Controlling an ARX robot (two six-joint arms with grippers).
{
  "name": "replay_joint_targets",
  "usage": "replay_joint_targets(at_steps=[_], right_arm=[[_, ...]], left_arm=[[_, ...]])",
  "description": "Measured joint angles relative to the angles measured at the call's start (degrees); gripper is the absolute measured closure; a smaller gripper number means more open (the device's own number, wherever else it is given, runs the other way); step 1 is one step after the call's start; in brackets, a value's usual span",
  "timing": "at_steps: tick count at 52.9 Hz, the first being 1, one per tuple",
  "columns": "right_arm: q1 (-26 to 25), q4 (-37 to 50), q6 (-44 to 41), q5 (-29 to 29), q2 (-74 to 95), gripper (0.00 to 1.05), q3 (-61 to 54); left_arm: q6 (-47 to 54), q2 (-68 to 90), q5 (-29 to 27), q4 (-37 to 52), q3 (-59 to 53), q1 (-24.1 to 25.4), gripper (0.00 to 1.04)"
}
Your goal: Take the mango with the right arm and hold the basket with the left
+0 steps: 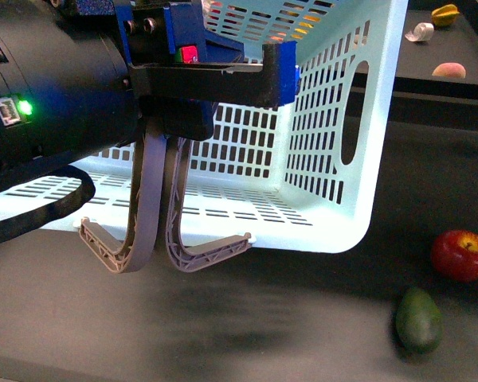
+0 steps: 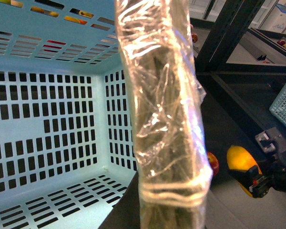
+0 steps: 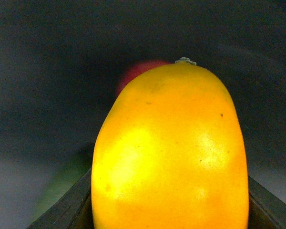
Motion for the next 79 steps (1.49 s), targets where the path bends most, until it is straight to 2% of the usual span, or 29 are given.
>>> replay_joint_targets(at_steps=[12,16,21,27,37,53,69,74,79], right_arm=[[7.3,-8.4,9.8,-6.8,-22.0,0.46,-5.5],[10.2,-11.1,12.2,-7.0,-28.3,0.46,-5.6],[16.7,-15.6,16.1,-6.2,-38.1,0.46,-4.5],[22.5,-17.7,18.6,-4.7,-42.2,0.46,-2.4],[30.7,-19.6,21.5,-0.5,-42.0,0.46,1.6],[39.1,-20.2,23.6,4.9,-33.9,0.46,9.0],[42.4,-17.6,24.8,9.7,-25.6,0.46,14.0],[42.7,-15.4,24.3,12.2,-24.6,0.3,14.1],[42.7,-13.7,23.9,14.1,-24.5,0.19,14.1]], left_arm=[[0.0,0.0,0.0,0.0,0.0,0.0,0.97],[0.0,0.0,0.0,0.0,0.0,0.0,0.97],[0.0,0.0,0.0,0.0,0.0,0.0,0.97],[0.0,0.0,-0.1,0.0,0.0,0.0,0.97],[0.0,0.0,-0.1,0.0,0.0,0.0,0.97],[0.0,0.0,0.0,0.0,0.0,0.0,0.97],[0.0,0.0,0.0,0.0,0.0,0.0,0.97],[0.0,0.0,0.0,0.0,0.0,0.0,0.97],[0.0,0.0,0.0,0.0,0.0,0.0,0.97]])
